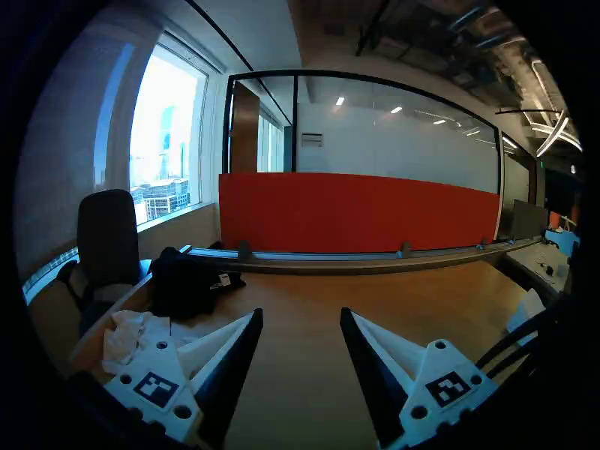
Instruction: Fold towel
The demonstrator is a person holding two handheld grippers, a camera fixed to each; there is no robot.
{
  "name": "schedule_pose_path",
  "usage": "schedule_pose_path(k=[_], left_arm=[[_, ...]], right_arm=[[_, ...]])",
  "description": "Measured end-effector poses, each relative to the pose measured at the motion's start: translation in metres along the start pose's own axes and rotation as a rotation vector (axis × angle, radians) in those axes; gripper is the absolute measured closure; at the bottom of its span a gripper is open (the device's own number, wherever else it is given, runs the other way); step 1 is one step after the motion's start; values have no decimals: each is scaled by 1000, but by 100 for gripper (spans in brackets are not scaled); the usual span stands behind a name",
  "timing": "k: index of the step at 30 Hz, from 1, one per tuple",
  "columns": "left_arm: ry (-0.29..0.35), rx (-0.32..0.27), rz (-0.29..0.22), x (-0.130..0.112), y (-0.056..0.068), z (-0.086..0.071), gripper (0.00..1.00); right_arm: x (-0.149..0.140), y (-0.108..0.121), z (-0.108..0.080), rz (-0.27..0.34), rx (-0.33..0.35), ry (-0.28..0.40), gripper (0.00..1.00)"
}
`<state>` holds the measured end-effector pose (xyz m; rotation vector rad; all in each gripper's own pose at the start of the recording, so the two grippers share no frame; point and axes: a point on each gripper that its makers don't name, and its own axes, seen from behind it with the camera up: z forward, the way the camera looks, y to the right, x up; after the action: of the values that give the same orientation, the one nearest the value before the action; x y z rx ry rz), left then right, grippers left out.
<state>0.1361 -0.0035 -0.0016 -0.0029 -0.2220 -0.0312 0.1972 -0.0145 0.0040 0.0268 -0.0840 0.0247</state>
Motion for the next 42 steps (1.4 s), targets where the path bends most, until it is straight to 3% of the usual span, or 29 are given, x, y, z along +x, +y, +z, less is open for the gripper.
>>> schedule_pose_path(k=[9,21,27,42], left_arm=[[39,2,21,-2,-7,4,25],[84,-2,91,-34,-4,13,25],[127,-2,96,-48,-2,14,24],[190,22,76,-91,-15,24,25]], right_arm=[[-6,-20,3,-25,5,-3,4],[-22,-25,0,-39,-7,-10,4],[-34,-21,-2,-40,-22,-24,4],[-55,-20,1,-39,-49,-13,4]])
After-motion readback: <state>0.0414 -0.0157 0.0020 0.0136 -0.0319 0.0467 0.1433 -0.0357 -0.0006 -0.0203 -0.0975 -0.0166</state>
